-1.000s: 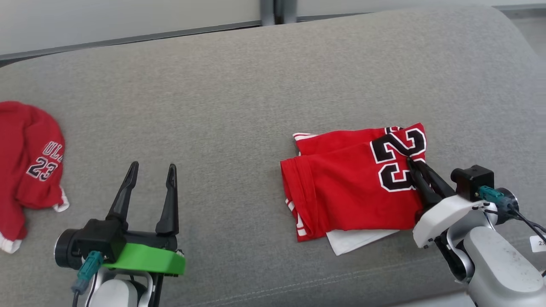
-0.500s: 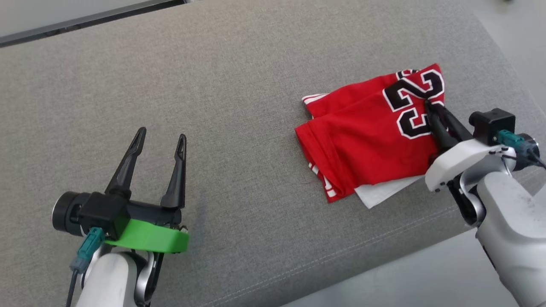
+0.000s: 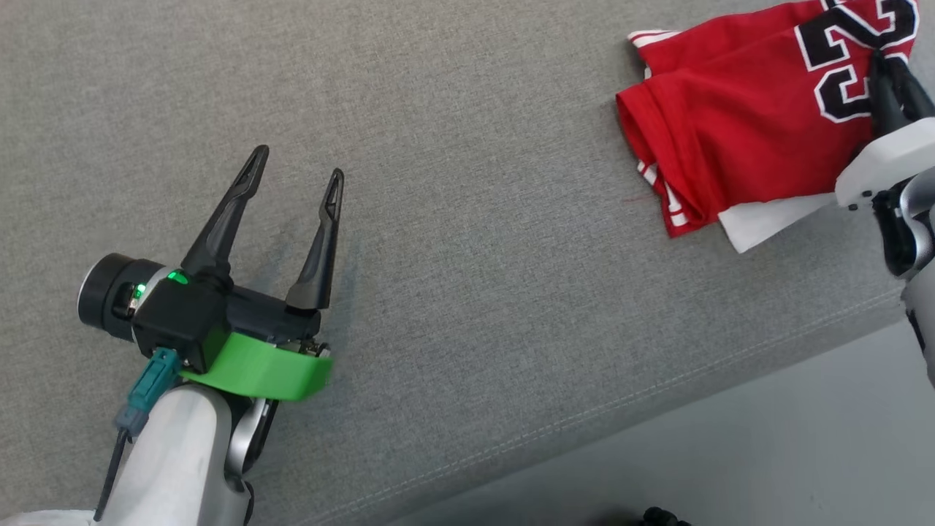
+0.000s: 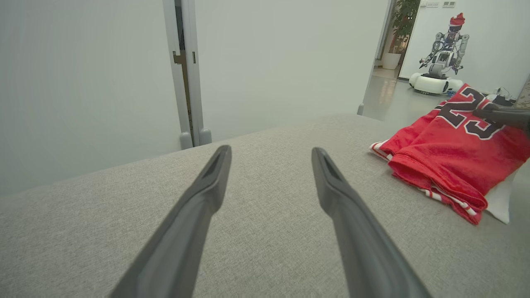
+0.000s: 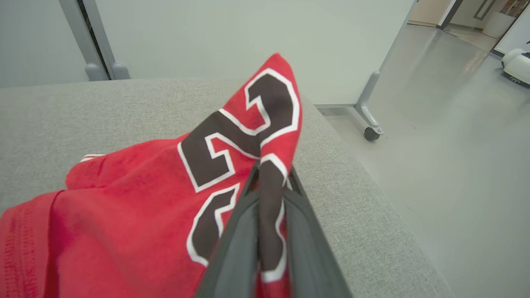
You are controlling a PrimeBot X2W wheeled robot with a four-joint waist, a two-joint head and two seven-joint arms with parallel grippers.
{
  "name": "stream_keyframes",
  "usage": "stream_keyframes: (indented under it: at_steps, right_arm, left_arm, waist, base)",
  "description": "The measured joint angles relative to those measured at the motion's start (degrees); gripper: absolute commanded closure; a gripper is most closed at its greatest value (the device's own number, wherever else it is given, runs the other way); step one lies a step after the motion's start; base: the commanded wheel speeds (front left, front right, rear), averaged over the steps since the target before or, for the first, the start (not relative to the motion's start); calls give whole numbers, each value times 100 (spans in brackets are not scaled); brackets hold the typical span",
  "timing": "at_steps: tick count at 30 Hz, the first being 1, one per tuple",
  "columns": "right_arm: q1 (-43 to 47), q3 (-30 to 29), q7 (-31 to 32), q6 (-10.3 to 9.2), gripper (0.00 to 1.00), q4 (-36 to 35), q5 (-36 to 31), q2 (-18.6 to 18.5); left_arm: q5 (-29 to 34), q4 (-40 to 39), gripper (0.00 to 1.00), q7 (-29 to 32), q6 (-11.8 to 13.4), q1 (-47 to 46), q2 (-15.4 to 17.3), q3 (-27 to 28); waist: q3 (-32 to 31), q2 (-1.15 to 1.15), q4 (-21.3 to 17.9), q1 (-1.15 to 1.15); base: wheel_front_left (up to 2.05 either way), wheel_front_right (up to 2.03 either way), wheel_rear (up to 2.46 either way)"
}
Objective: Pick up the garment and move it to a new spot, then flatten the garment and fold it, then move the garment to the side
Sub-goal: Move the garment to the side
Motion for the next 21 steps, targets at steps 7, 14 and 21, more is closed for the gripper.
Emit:
stream_keyframes:
  at_steps: [7, 14, 21]
  right_arm:
    - [-399, -554, 0, 0, 100, 250, -367, -105]
    - [-526, -1514, 0, 1, 64, 349, -1076, 44]
    - [-521, -2718, 0, 1, 0, 188, -2132, 363]
  left_arm:
    - [-1, -163, 0, 88, -3, -152, 191, -67]
    - [-1, -324, 0, 200, -7, -228, 359, -99]
    - [0, -441, 0, 249, -2, -252, 452, -73]
  waist:
    - [452, 0, 132, 0]
    - [819, 0, 240, 0]
    - [1038, 0, 261, 0]
  base:
    - [0, 0, 0]
    - [0, 0, 0]
    - [0, 0, 0]
